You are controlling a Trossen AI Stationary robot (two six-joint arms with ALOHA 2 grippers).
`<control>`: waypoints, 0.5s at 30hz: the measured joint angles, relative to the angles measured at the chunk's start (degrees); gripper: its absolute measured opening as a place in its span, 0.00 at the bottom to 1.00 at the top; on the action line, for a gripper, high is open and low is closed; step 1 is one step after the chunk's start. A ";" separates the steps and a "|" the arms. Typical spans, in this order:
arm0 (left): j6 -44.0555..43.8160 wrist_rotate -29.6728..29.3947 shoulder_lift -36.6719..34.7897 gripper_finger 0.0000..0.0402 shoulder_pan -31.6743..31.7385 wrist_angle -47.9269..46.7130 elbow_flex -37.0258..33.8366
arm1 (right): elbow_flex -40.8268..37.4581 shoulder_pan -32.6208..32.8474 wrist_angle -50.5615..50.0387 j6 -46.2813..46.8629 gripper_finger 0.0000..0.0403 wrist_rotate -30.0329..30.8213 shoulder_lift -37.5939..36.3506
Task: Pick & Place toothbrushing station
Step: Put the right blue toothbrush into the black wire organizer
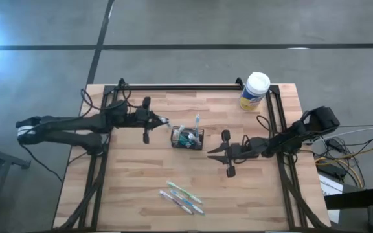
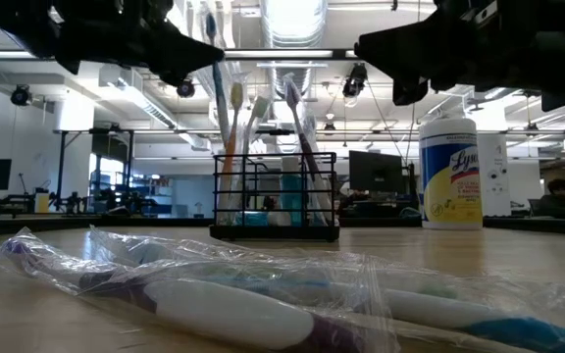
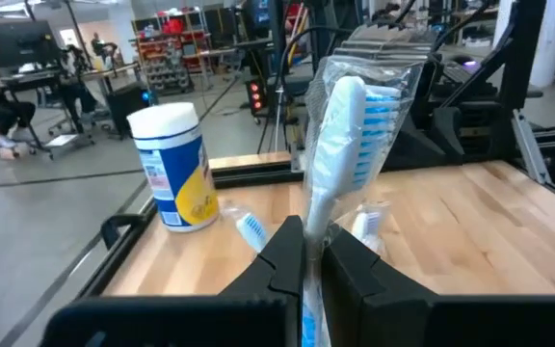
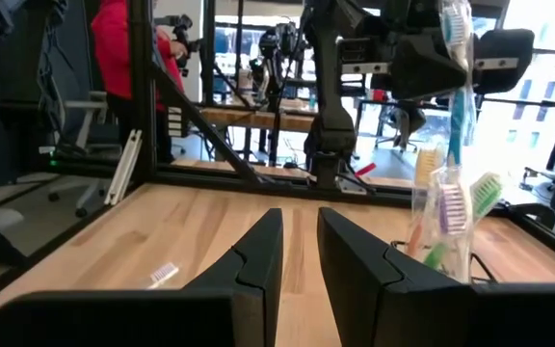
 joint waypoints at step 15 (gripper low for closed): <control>-0.30 0.98 9.19 0.04 0.66 4.59 0.28 | 0.55 0.00 -0.04 -1.11 0.16 0.00 0.27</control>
